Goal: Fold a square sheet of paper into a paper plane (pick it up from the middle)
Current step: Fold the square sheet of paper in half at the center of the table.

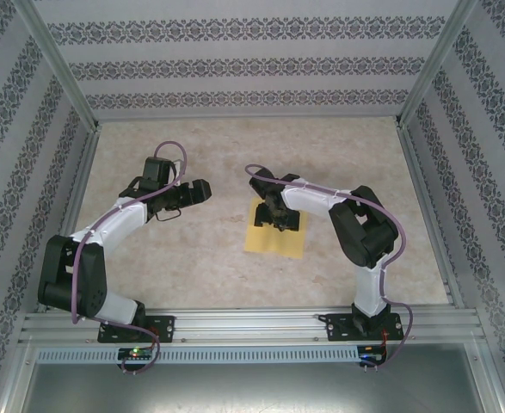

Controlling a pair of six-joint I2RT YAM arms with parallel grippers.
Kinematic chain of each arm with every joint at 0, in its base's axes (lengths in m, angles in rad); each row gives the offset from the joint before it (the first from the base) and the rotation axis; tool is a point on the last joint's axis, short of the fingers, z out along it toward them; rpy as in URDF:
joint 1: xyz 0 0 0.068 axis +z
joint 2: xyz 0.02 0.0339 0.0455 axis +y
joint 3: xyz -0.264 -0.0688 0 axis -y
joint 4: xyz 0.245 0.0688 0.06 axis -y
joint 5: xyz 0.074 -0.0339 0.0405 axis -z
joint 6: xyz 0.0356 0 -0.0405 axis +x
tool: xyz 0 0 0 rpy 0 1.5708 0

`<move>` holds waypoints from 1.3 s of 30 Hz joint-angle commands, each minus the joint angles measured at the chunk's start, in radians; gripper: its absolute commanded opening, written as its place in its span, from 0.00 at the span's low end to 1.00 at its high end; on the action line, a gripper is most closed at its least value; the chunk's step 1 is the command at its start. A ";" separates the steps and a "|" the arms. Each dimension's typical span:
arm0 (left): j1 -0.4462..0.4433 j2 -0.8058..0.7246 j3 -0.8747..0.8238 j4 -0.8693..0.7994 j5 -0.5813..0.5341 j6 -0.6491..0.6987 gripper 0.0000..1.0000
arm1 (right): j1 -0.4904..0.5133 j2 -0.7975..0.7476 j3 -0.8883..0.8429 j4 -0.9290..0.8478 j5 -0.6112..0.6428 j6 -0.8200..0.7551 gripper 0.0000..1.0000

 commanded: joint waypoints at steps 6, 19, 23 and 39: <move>-0.007 -0.008 0.024 -0.024 -0.019 0.022 0.92 | 0.003 -0.004 -0.017 0.053 -0.061 -0.030 0.62; -0.007 -0.007 0.026 -0.028 -0.023 0.018 0.92 | -0.028 -0.092 -0.062 0.122 -0.131 -0.044 0.36; -0.008 -0.005 0.028 -0.030 -0.023 0.019 0.92 | -0.029 -0.128 -0.071 0.149 -0.164 -0.050 0.36; -0.017 0.003 0.041 -0.015 0.008 0.006 0.93 | -0.121 -0.203 -0.305 0.830 -0.625 0.233 0.37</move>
